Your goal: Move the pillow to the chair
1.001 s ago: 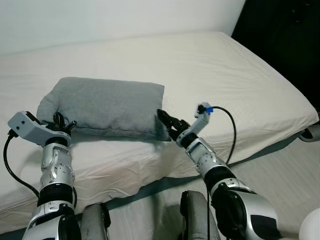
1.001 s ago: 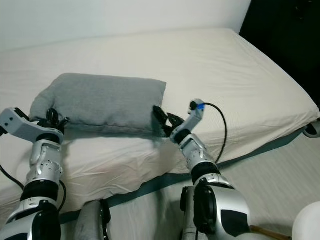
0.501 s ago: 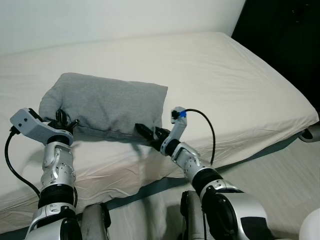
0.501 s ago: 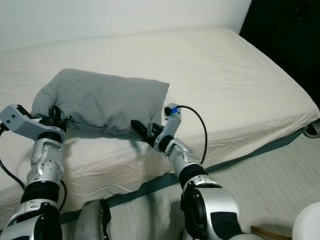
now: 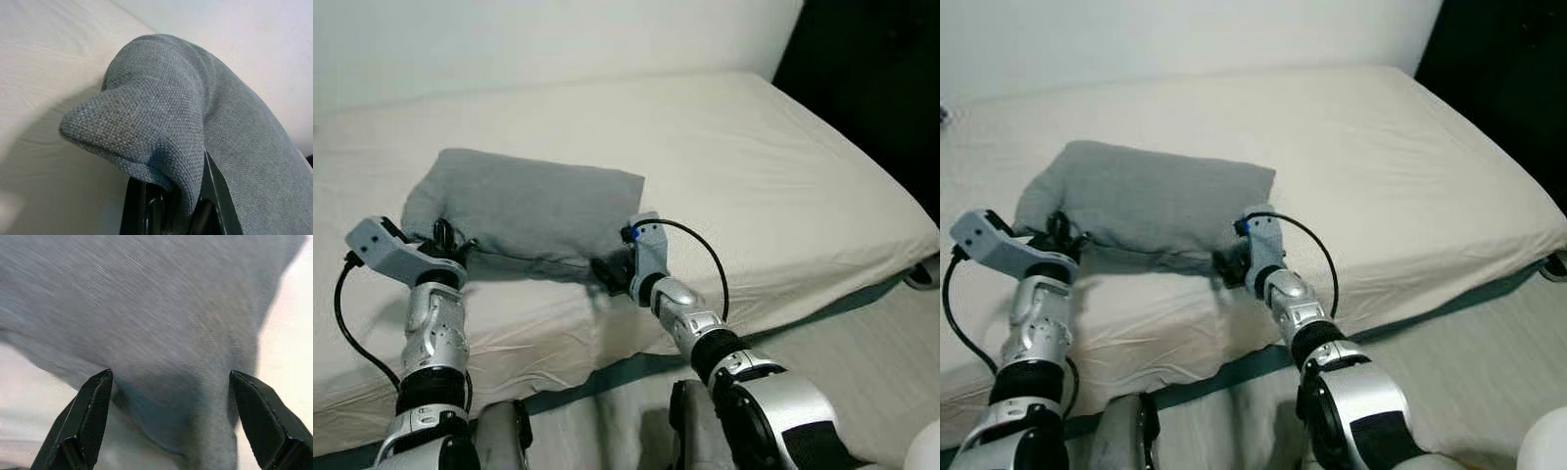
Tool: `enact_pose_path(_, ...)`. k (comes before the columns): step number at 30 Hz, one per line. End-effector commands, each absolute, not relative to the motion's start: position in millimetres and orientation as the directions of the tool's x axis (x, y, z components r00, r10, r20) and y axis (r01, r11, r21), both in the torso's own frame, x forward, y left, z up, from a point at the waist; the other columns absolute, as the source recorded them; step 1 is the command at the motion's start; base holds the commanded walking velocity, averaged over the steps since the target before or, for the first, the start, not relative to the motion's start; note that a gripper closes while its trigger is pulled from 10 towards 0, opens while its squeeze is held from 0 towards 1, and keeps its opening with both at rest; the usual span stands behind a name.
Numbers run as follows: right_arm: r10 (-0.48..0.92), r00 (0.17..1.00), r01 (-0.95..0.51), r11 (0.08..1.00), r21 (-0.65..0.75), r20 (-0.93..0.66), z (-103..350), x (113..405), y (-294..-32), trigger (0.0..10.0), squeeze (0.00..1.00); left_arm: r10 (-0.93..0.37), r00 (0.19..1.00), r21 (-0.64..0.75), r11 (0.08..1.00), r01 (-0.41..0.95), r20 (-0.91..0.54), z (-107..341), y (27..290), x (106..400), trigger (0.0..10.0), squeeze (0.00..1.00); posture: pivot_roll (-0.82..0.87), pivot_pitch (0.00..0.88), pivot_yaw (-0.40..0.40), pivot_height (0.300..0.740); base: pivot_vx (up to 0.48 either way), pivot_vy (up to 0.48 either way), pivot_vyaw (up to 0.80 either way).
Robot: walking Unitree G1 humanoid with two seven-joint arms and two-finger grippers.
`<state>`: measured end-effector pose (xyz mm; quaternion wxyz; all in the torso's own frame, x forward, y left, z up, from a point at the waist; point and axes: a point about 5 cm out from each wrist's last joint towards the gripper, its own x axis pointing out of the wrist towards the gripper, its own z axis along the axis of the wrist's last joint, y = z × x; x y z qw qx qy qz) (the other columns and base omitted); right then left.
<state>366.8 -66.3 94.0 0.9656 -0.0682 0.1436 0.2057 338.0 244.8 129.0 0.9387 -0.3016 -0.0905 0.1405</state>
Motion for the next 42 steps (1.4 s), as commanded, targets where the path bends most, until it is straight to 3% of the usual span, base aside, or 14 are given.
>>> enact_pose_path(1, 0.313, 0.874, -0.386, 0.912, -0.139, -0.371, 81, 363, -77, 10.0, 0.00, 0.304, 0.949, -0.588, 0.784, -0.199, 0.083, 129, 239, 338, 0.0, 0.00, 0.09, 0.092, -0.046, 0.535, 0.000, 0.000, 0.00)
enact_pose_path(5, 0.277, 0.878, -0.362, 0.918, -0.163, -0.390, 78, 363, -82, 10.0, 0.00, 0.304, 0.949, -0.590, 0.782, -0.201, 0.080, 129, 238, 339, 0.0, 0.00, 0.09, 0.107, -0.050, 0.535, 0.000, 0.000, 0.00)
enact_pose_path(6, 0.244, 0.883, -0.336, 0.925, -0.176, -0.402, 77, 363, -88, 0.1, 0.00, 0.304, 0.950, -0.591, 0.781, -0.203, 0.076, 129, 237, 339, 0.0, 0.00, 0.09, 0.100, -0.049, 0.535, 0.000, 0.000, 0.00)
enact_pose_path(9, 0.212, 0.891, -0.303, 0.936, -0.180, -0.400, 76, 363, -93, 0.0, 0.00, 0.302, 0.951, -0.591, 0.781, -0.203, 0.072, 128, 235, 339, 0.0, 0.00, 0.09, 0.100, -0.046, 0.535, 0.000, 0.000, 0.00)
enact_pose_path(22, 0.170, 0.918, -0.260, 0.941, -0.218, -0.359, 80, 366, -97, 0.0, 0.00, 0.293, 0.954, -0.580, 0.789, -0.201, 0.068, 127, 228, 340, 0.0, 0.00, 0.08, 0.107, -0.050, 0.535, 0.000, 0.000, 0.00)
enact_pose_path(23, 0.208, 0.918, -0.267, 0.954, -0.138, -0.339, 84, 367, -92, 0.0, 0.00, 0.287, 0.955, -0.578, 0.792, -0.195, 0.071, 126, 226, 339, 0.0, 0.00, 0.07, 0.099, -0.053, 0.535, 0.000, 0.000, 0.00)
enact_pose_path(26, 0.230, 0.917, -0.273, 0.958, -0.092, -0.326, 86, 368, -90, 0.0, 0.00, 0.280, 0.957, -0.572, 0.798, -0.191, 0.071, 125, 225, 339, 0.0, 0.00, 0.07, 0.099, -0.053, 0.535, 0.000, 0.000, 0.00)
enact_pose_path(29, 0.279, 0.936, -0.273, 0.960, 0.057, -0.217, 106, 376, -88, 0.0, 0.00, 0.264, 0.961, -0.555, 0.813, -0.175, 0.083, 125, 224, 333, 0.0, 0.00, 0.07, 0.045, -0.072, 0.535, 0.000, 0.000, 0.00)
enact_pose_path(37, 0.318, 0.948, -0.316, 0.937, 0.147, 0.007, 146, 388, -96, 0.0, 0.00, 0.191, 0.960, -0.498, 0.864, -0.066, 0.203, 144, 216, 325, 0.0, 0.00, 0.06, 0.000, -0.085, 0.535, 0.000, 0.000, 0.00)
enact_pose_path(38, 0.309, 0.950, -0.311, 0.942, 0.126, 0.042, 151, 388, -103, 1.9, 0.00, 0.117, 0.961, -0.472, 0.881, 0.016, 0.250, 150, 206, 322, 0.0, 0.00, 0.06, 0.000, -0.102, 0.535, 0.000, 0.000, 0.00)
enact_pose_path(39, 0.309, 0.950, -0.311, 0.942, 0.126, 0.042, 151, 388, -103, 1.9, 0.00, 0.117, 0.961, -0.472, 0.881, 0.016, 0.250, 150, 206, 322, 0.0, 0.00, 0.06, 0.000, -0.102, 0.535, 0.000, 0.000, 0.00)
enact_pose_path(40, 0.297, 0.954, -0.299, 0.948, 0.107, 0.039, 149, 387, -109, 10.0, 0.00, 0.064, 0.965, -0.454, 0.889, 0.060, 0.254, 149, 197, 320, 0.0, 0.00, 0.05, 0.000, -0.110, 0.535, 0.000, 0.000, 0.00)
enact_pose_path(41, 0.281, 0.959, -0.283, 0.956, 0.083, 0.037, 146, 385, -114, 10.0, 0.00, 0.039, 0.974, -0.419, 0.906, 0.059, 0.222, 143, 190, 319, 3.8, 0.00, 0.05, 0.000, -0.111, 0.535, 0.000, 0.000, 0.00)
enact_pose_path(42, 0.281, 0.959, -0.283, 0.956, 0.083, 0.037, 146, 385, -114, 10.0, 0.00, 0.039, 0.974, -0.419, 0.906, 0.059, 0.222, 143, 190, 319, 3.8, 0.00, 0.05, 0.000, -0.111, 0.535, 0.000, 0.000, 0.00)
